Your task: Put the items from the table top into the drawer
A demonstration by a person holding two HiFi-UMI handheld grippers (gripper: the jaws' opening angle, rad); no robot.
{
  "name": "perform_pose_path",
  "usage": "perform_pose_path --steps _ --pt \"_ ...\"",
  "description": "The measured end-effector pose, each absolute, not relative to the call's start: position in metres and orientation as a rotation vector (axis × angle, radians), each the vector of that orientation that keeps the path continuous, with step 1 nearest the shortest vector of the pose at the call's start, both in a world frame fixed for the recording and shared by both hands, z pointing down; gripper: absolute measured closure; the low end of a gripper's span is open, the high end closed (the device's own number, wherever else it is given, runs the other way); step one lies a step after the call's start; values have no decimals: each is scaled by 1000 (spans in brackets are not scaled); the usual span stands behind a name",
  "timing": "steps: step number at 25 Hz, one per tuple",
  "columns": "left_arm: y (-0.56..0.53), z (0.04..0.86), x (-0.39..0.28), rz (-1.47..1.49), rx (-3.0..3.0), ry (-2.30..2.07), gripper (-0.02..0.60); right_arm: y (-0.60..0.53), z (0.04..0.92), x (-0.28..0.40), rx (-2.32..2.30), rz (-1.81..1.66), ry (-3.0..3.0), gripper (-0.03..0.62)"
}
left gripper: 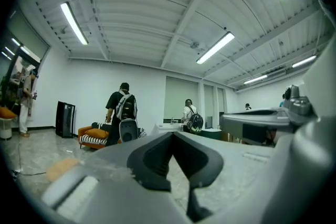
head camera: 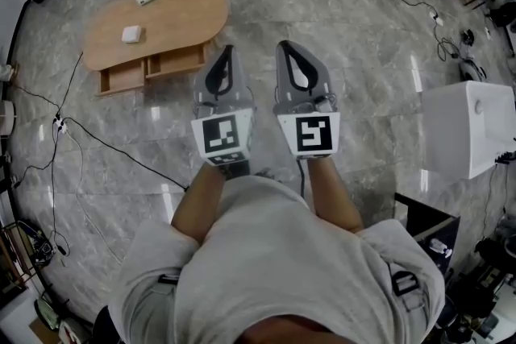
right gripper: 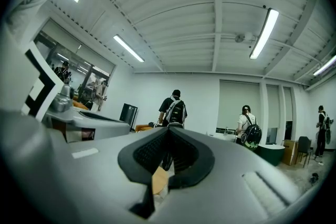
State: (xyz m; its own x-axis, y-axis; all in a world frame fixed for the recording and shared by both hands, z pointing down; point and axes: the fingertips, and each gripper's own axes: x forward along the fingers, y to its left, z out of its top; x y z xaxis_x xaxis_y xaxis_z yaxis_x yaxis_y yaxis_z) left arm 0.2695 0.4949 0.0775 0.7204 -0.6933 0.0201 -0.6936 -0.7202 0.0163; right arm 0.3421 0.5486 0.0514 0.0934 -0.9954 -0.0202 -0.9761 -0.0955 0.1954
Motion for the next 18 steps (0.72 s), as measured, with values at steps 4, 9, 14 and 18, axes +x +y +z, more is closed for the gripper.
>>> perform_pose_path --steps 4,9,14,18 --pt "434 68 266 -7 2868 -1189 561 485 36 338 2199 -245 -2054 586" --pt "358 59 224 -33 2810 -1316 561 404 33 306 2110 -262 -2147 586" --pt "294 59 172 -31 2751 -1436 561 330 35 244 1985 -261 -2288 586" --pt "260 69 133 -11 2671 -1552 561 289 43 211 1882 -237 -2365 586"
